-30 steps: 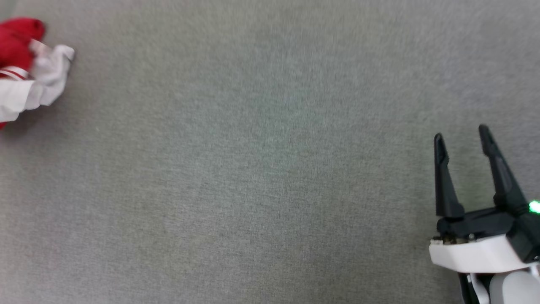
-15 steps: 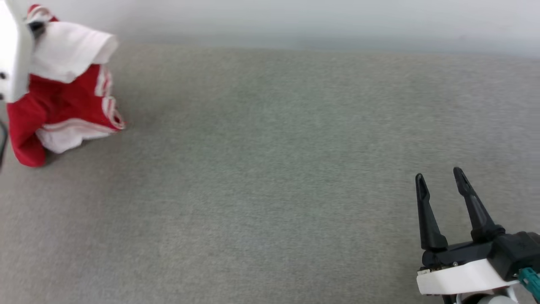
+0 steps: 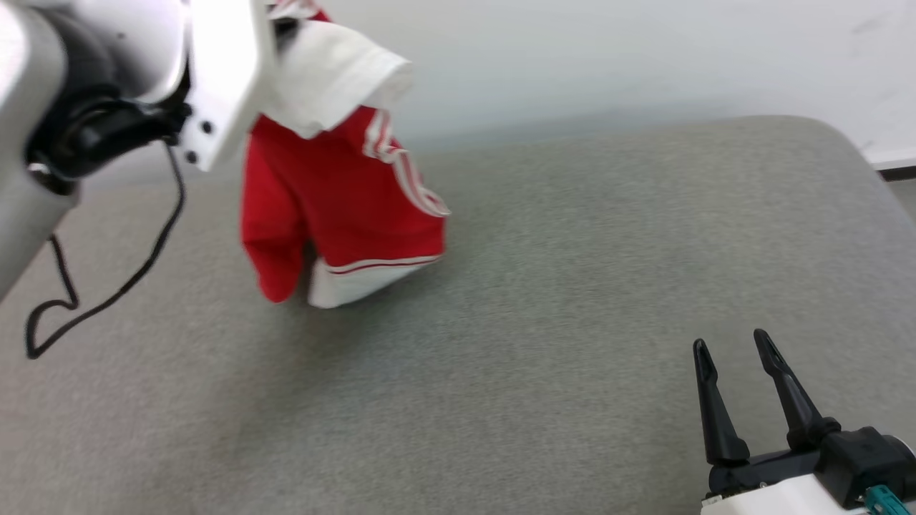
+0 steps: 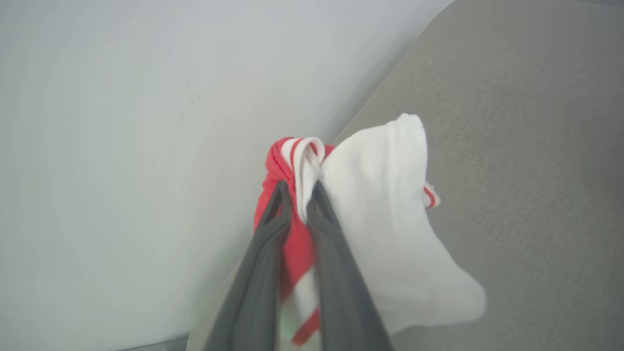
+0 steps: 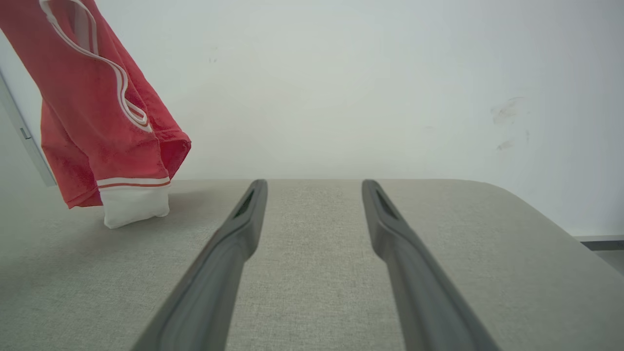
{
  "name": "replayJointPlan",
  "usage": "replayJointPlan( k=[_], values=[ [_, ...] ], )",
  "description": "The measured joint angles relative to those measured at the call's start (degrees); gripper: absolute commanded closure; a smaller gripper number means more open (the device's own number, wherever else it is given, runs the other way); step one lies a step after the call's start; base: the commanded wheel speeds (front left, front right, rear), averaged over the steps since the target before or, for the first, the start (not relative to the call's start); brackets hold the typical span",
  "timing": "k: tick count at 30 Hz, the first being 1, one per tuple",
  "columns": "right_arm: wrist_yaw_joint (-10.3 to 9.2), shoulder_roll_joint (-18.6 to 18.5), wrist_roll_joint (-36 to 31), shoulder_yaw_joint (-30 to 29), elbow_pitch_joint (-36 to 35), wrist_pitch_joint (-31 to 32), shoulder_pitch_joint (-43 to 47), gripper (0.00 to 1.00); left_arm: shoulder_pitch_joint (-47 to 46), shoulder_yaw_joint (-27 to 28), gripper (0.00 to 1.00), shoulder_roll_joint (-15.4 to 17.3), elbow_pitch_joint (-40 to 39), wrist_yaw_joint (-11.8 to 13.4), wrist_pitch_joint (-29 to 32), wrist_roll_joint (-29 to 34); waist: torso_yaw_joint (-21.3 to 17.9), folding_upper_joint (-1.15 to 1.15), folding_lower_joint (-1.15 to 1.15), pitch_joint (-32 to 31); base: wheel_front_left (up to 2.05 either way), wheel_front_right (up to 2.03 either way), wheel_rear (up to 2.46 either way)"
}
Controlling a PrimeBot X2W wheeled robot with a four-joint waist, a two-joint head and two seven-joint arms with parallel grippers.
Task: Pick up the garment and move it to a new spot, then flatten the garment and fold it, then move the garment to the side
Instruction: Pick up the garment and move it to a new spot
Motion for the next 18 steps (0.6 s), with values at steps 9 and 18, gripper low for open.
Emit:
replayJointPlan(
  k=[9, 18],
  values=[
    [0.0, 0.0, 0.01, 0.08, -0.26, 0.0, 0.83, 0.0, -1.68, -7.39, 1.0, -5.83, -0.44, 0.0, -5.16, -2.72, -6.35, 0.0, 0.0, -1.45, 0.0, 0.0, 0.0],
    [0.0, 0.0, 0.76, 1.16, -0.9, 0.0, -1.81, 0.0, 6.64, -17.2, 1.0, -13.34, 3.59, 0.0, -10.58, -3.83, -7.67, 0.0, 0.01, 3.57, 0.0, 0.0, 0.0]
  ],
)
